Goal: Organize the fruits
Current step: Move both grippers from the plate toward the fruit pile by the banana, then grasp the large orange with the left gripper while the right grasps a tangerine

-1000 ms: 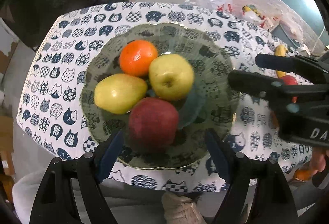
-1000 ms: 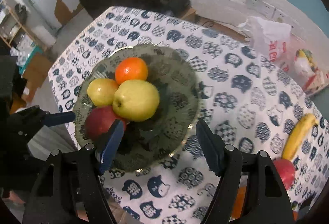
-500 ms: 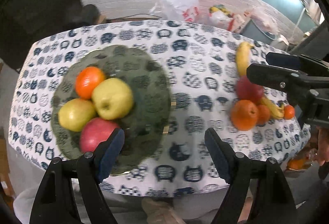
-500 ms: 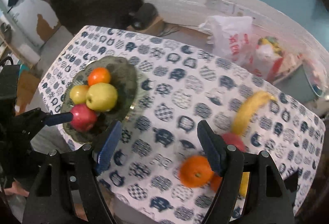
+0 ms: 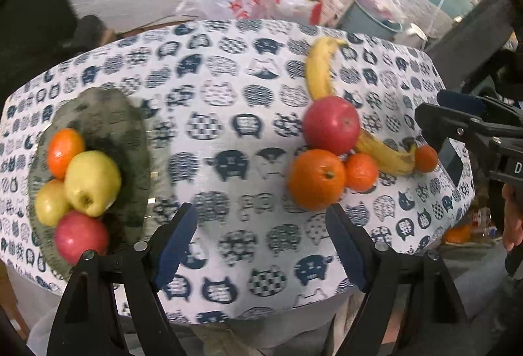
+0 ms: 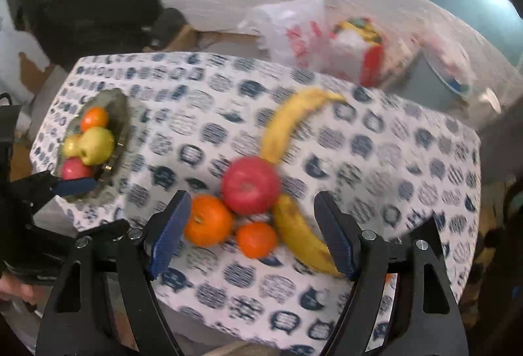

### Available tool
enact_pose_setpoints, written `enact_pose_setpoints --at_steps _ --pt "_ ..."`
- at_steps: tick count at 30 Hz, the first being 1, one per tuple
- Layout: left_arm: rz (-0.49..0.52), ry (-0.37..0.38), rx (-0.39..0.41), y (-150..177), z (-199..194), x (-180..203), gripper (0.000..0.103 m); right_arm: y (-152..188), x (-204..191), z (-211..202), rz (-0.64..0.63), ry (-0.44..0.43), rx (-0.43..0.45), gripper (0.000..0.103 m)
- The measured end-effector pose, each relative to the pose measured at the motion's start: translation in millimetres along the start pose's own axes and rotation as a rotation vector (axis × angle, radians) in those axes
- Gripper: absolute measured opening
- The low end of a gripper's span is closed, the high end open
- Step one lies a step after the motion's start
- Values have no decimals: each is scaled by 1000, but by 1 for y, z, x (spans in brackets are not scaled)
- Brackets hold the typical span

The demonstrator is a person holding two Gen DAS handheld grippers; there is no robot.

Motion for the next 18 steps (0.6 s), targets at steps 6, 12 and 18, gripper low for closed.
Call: enact_pose_setpoints --at_steps 6,12,18 --pt "70 -10 -47 -6 21 33 82 32 59 9 93 31 -67 76" --pt "96 -25 -99 -14 44 53 82 63 118 23 232 45 -128 76" --pt "122 -45 -129 -19 62 63 82 83 146 46 330 10 -192 76"
Point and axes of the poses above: each gripper's, at about its wrist camera, not at the fingertips, and z roughly the way its jaws point, x to its right, y to its underside, the point moved 7 cm from there along z, roughly the way its jaws point, and after that the axes turned 9 degrees about -x, right-handed, at the moved point
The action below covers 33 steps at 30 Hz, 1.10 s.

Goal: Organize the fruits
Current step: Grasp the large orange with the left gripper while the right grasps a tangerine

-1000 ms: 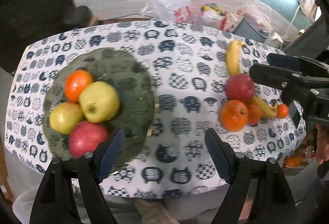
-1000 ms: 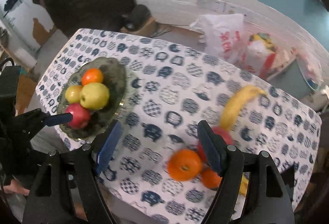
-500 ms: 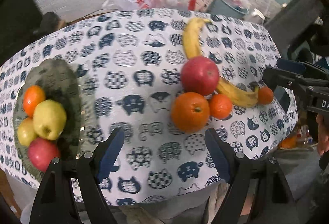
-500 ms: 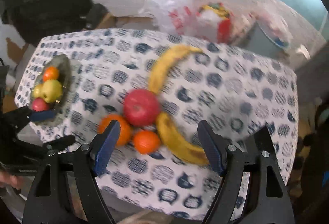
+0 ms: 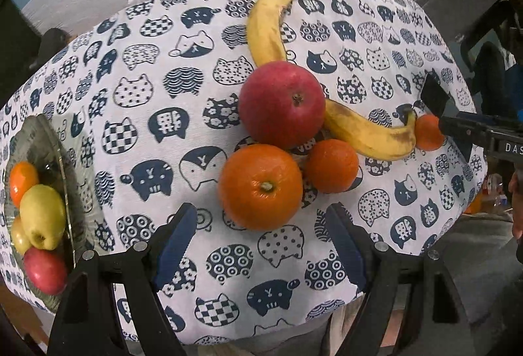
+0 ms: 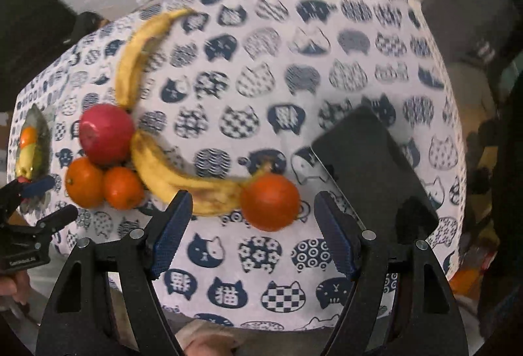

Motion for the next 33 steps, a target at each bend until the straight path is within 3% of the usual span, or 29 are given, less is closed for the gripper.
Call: enact_pose_setpoints --at_steps 9,22,25,29,33 --pt "-22 21 -44 -3 20 -5 83 1 5 25 15 -53 -53 76" --pt "-13 31 -49 -10 36 -11 83 0 15 48 54 -92 -82 50" --pt "6 32 -32 -12 39 -14 83 0 18 47 44 -81 -71 50" --pt "40 42 -22 -18 44 -8 66 1 16 46 29 -66 -58 49" --pt "65 19 -2 -16 43 -4 66 -1 9 34 7 -53 -25 49"
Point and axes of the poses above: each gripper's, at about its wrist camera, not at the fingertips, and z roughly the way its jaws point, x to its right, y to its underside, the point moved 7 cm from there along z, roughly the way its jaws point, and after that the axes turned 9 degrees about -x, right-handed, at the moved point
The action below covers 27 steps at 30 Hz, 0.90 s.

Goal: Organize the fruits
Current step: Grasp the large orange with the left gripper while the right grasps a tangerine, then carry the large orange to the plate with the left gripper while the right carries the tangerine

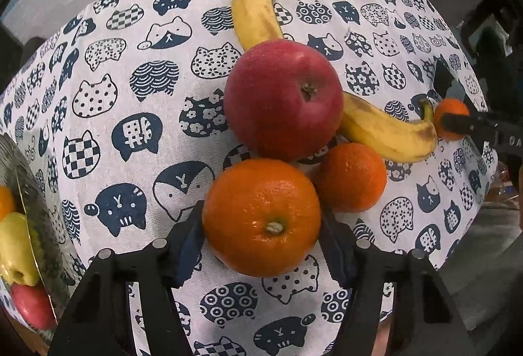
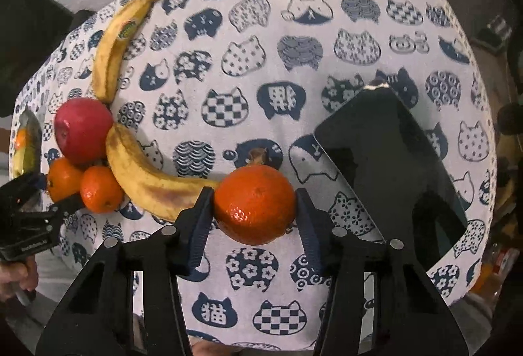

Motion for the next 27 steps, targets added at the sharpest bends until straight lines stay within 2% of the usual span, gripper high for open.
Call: enact_pose_setpoints --at_steps 4,14,27 --pt "4 -40 24 6 -6 0 65 0 -12 -13 -40 18 44 49" --pt "-27 -37 82 9 -38 -2 65 -13 -62 -50 -163 -15 178 49" --pt "-108 -37 158 30 -81 -45 65 -20 -151 -73 -313 -85 243 49"
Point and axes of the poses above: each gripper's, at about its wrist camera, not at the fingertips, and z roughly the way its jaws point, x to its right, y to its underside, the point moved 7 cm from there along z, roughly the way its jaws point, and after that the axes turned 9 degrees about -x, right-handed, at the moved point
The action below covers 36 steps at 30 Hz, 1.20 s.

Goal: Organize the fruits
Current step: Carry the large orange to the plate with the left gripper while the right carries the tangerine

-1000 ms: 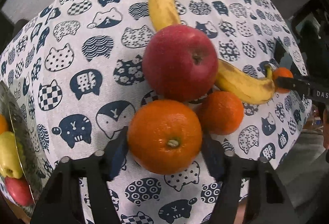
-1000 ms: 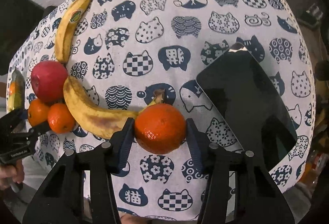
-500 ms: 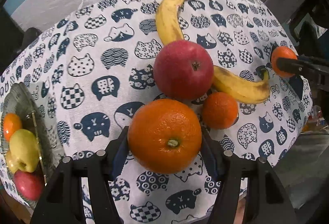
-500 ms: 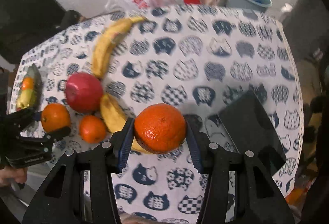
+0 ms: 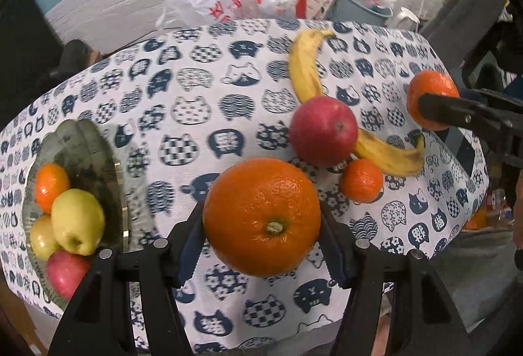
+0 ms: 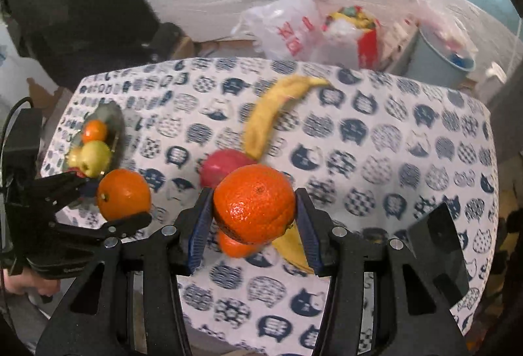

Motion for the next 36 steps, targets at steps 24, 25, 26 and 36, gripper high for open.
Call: enact_pose_setpoints --at_steps 24,25,26,36 --pt "-266 -10 126 -2 -47 -140 65 -52 -129 35 -180 -73 6 49" --pt "-276 -8 128 -3 -48 -145 65 -53 -134 38 -188 -76 4 49" --pt "-285 -7 130 -3 -48 -151 65 -54 -139 40 -194 -79 2 49" --pt "-363 -16 101 -3 -30 -199 65 -65 -176 69 -242 -91 -35 49"
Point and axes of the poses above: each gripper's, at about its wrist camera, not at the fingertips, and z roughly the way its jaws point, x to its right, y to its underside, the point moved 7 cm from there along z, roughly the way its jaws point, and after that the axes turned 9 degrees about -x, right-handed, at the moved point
